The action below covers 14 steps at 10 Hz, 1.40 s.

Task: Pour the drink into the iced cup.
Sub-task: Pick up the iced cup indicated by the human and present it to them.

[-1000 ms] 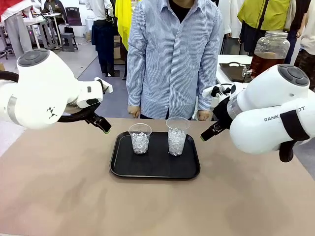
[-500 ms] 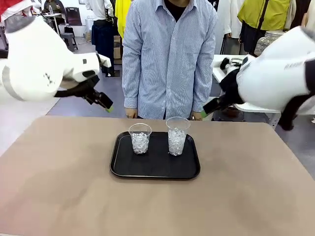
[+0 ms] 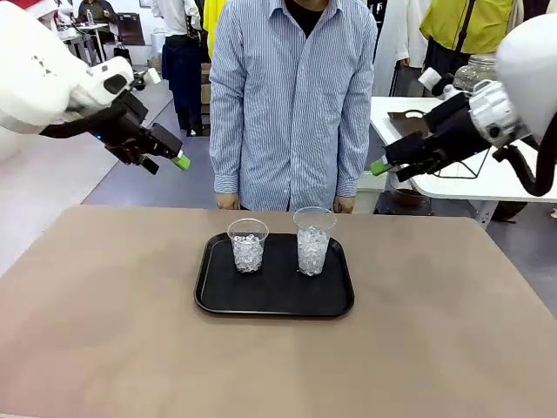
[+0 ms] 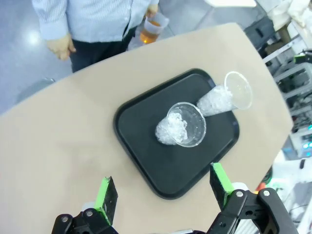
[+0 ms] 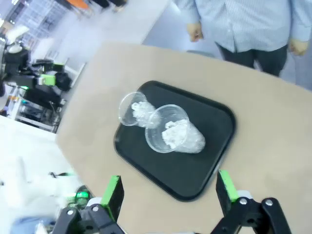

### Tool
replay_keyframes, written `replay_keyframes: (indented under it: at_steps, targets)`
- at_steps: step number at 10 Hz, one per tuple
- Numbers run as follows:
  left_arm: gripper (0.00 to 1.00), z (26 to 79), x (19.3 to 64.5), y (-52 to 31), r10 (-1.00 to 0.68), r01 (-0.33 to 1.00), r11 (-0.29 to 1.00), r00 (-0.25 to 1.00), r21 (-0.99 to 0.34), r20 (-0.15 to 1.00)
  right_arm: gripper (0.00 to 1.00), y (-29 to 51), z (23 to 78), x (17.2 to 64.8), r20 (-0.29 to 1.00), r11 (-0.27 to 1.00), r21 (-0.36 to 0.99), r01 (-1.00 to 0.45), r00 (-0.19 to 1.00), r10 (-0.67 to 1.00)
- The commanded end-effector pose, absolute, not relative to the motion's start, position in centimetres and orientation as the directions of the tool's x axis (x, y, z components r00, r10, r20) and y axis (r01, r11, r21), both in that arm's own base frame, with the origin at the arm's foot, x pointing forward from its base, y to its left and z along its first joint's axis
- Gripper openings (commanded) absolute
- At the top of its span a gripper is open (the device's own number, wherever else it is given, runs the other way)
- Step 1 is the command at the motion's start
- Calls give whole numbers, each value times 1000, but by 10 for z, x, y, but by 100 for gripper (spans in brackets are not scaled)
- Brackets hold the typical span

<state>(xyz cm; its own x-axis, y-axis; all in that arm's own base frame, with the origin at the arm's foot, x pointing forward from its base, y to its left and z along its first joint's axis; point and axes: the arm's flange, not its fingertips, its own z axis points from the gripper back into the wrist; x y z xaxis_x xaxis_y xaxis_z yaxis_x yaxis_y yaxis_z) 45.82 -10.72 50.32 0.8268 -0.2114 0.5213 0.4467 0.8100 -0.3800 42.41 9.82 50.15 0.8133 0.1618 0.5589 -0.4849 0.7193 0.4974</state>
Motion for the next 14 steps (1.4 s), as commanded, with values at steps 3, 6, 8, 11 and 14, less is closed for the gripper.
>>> replay_keyframes:
  at_steps: [3,6,8,11,14]
  targets:
    - [100,489,474,-98,-130,367,788,884,-494,449,100,80,483,449,514,613,646,-455,853,91]
    - [100,486,470,-93,-125,356,797,888,-487,443,100,77,486,438,502,629,646,-434,861,79]
    - [100,486,470,-93,-125,356,797,888,-487,443,100,77,486,438,502,629,646,-434,861,79]
    - [100,488,476,-78,-24,301,723,910,-622,413,100,71,480,455,323,555,790,-260,946,-17]
    - [100,487,481,-51,52,261,618,928,-742,369,100,44,481,472,176,364,923,-125,978,-109]
